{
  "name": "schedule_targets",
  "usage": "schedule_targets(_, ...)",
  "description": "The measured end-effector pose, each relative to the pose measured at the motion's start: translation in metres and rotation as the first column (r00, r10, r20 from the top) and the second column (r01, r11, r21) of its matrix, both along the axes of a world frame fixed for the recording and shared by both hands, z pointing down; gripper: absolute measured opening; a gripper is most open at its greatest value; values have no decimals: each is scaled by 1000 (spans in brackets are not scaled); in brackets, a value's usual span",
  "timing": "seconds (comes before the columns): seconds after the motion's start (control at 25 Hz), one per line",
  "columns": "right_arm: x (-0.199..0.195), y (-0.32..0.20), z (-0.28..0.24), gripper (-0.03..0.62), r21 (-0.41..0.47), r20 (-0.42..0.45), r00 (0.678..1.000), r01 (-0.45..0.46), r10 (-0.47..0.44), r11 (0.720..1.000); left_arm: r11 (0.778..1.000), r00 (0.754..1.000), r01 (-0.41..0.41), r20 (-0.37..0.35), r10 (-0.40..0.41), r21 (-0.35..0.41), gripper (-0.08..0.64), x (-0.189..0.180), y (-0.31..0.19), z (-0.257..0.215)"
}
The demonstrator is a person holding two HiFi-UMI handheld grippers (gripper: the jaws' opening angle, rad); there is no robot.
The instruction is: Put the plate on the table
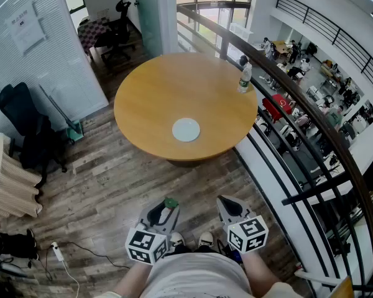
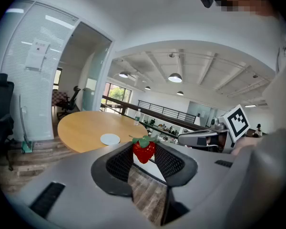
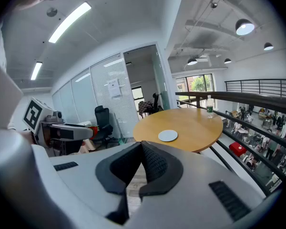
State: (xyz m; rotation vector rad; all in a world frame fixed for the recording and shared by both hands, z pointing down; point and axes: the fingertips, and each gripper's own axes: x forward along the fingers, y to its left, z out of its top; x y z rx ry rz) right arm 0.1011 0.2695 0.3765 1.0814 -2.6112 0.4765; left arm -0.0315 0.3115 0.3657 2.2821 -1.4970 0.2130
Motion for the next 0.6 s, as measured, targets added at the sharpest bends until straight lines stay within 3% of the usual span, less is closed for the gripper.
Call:
schedule_targets(0.36, -17, 5, 3, 20, -7, -11, 1000, 9, -9, 1000, 1000, 1000, -4, -8, 4, -7, 153, -15, 7, 2)
schedule_targets(0.6, -25, 7, -6, 20, 32, 14, 998, -62, 62, 998, 1000, 999, -26, -19, 25, -3, 153, -32, 14, 7)
